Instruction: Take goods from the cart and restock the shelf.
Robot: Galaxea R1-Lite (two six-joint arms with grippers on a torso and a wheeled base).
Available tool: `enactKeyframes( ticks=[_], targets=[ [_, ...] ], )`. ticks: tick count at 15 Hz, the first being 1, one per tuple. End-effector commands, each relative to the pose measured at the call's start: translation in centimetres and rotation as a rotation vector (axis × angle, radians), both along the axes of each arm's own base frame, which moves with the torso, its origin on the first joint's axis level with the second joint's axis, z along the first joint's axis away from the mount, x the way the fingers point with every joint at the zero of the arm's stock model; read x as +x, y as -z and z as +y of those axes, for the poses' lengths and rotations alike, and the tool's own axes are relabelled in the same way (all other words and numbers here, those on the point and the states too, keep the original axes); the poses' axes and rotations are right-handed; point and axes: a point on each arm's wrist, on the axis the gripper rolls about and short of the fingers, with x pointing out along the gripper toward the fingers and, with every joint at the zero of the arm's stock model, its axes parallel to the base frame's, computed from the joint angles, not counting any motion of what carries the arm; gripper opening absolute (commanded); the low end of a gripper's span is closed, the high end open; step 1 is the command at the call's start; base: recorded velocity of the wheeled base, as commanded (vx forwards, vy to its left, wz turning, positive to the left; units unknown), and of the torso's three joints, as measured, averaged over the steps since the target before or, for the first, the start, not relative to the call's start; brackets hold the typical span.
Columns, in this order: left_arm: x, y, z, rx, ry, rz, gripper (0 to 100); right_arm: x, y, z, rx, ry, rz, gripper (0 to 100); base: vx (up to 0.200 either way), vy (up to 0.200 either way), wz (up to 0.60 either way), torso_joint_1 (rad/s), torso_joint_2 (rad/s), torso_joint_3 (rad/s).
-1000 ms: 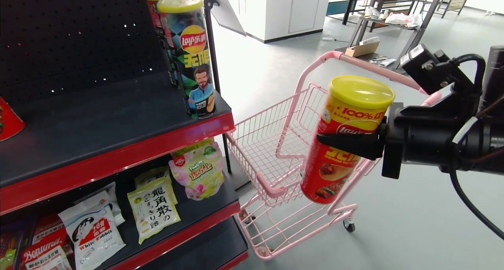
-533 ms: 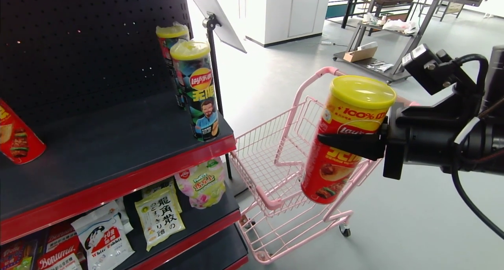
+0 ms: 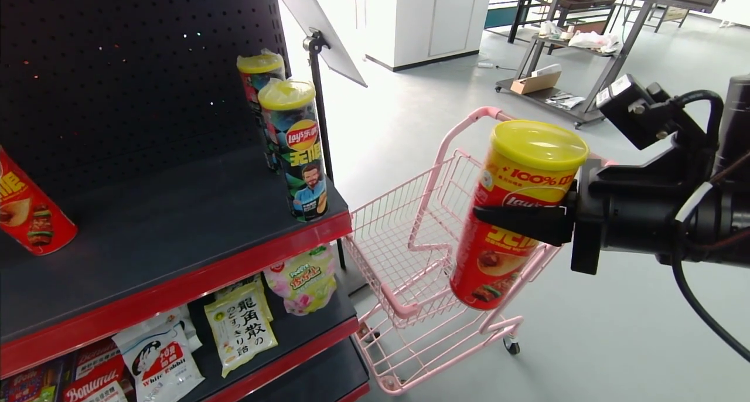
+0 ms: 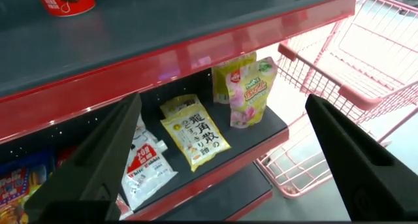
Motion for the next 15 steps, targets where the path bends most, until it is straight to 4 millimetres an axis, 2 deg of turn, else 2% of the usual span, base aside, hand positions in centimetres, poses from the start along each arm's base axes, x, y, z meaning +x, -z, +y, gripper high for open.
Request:
enactKeyframes(
  ticks=[1, 7, 10, 15],
  targets=[
    [0.01, 0.0, 0.0, 0.0, 0.0, 0.001, 100, -0.17, 0.05, -0.09, 0.0, -0.001, 0.0, 0, -0.2, 0.0, 0.0, 0.007, 0.0, 0.002],
    [0.01, 0.0, 0.0, -0.002, 0.0, 0.001, 100, -0.2, 0.22, -0.1, -0.004, 0.0, 0.004, 0, -0.2, 0.0, 0.0, 0.006, 0.0, 0.001],
    [0.01, 0.0, 0.0, -0.002, 0.0, 0.001, 100, -0.22, 0.4, -0.12, -0.008, 0.002, 0.009, 0, 0.0, 0.0, 0.0, 0.0, 0.0, 0.0],
    [0.01, 0.0, 0.0, -0.002, 0.0, 0.001, 100, -0.19, 0.53, -0.12, -0.011, 0.006, 0.013, 0, 0.0, 0.0, 0.6, 0.009, 0.01, -0.003]
  ],
)
